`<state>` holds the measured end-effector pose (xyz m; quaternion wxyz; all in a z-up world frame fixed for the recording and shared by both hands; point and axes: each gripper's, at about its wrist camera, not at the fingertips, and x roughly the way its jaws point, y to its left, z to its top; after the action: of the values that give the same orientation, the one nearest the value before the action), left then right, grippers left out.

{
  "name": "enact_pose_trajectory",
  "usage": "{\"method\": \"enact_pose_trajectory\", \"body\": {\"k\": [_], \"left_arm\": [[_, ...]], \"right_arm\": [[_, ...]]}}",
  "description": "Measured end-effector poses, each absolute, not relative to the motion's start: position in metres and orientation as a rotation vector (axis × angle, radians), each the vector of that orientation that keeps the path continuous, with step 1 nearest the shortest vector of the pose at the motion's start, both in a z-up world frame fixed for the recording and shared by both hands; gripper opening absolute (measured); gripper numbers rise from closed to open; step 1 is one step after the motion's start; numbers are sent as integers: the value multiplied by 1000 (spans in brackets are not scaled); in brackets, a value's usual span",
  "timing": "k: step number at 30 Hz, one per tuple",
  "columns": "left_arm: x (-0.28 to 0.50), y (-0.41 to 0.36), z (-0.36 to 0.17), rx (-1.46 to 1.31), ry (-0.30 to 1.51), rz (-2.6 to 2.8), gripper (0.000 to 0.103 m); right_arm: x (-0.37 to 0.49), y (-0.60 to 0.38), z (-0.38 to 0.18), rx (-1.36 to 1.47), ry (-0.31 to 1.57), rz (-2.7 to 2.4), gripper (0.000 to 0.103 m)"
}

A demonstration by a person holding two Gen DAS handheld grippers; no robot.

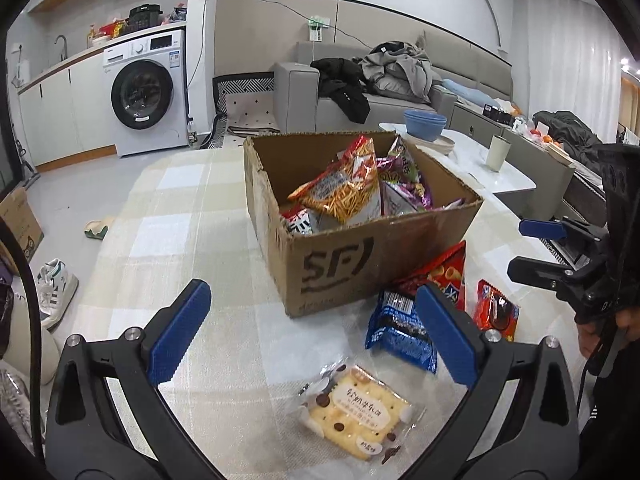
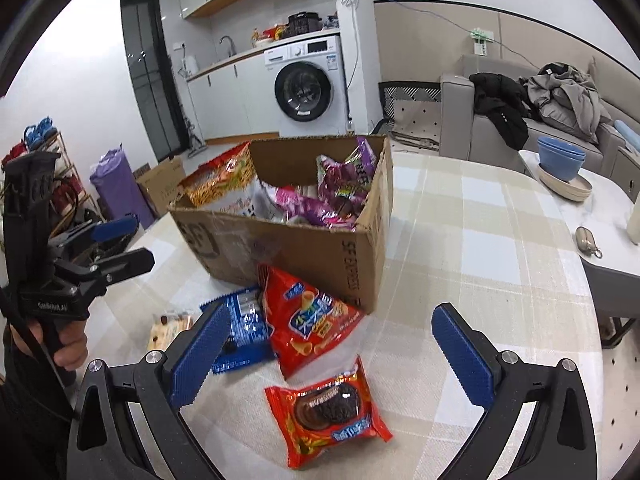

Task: Organize snacks
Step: 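Withdraw both grippers from the box toward the remaining snacks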

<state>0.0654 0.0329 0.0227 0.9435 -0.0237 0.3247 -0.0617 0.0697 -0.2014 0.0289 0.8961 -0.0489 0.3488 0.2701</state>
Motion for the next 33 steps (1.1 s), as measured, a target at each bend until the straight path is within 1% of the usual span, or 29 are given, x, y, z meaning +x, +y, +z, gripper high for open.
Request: {"method": "enact_pose_trajectory", "body": {"k": [18,33], "left_arm": [[62,19,18,86,749,-207,102],[58,8,-6,174,857,-333,102]], "right_arm": [[65,-195,-7,-290,849,614,102],[59,-201,-22,-357,911,653,102]]}}
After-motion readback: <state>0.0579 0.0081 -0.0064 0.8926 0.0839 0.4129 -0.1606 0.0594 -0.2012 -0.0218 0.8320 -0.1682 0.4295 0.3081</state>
